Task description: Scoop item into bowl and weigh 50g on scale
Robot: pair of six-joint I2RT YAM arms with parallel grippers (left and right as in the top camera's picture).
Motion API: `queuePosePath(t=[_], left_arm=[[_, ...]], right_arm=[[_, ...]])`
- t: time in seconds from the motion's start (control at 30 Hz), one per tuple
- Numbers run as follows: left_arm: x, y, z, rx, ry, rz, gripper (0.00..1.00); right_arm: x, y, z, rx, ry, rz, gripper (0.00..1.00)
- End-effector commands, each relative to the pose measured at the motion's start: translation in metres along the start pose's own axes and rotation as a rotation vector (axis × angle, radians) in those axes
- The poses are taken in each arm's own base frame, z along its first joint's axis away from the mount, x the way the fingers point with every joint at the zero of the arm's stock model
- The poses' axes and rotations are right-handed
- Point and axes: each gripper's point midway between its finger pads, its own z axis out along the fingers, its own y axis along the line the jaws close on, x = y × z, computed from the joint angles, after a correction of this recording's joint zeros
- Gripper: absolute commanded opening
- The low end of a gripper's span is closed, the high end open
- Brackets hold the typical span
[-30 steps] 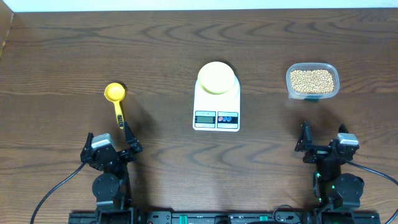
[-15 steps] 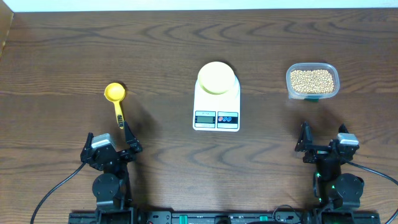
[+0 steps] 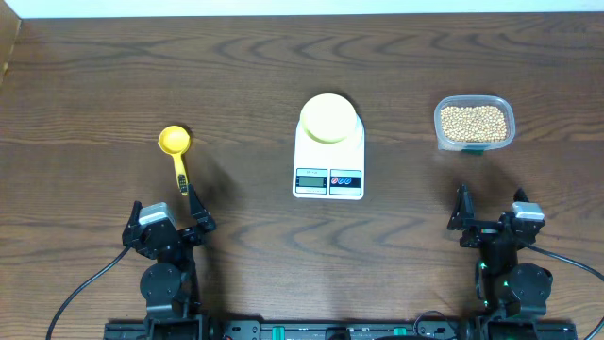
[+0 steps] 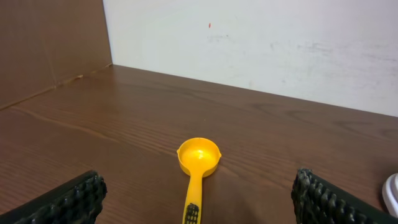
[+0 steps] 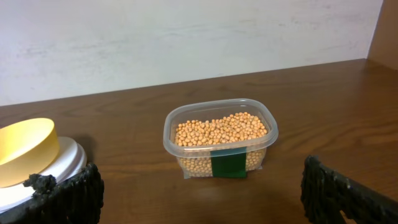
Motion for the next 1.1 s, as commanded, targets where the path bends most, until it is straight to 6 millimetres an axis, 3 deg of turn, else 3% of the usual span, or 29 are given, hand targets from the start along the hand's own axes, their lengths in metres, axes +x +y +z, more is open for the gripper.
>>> queuePosePath(t=[0.0, 1.07], left_arm=[[0.0161, 0.0042, 0.0005, -0.019, 0.051, 0.009, 0.98], [0.0172, 0.0041, 0.0007, -0.019, 0.056, 0.01, 0.98]], right_arm=[[0.0008, 0.0017, -0.0002, -0.008, 0.001, -0.007, 0.99], [0.0006, 0.0017, -0.0002, -0.008, 0.001, -0.007, 0.99]])
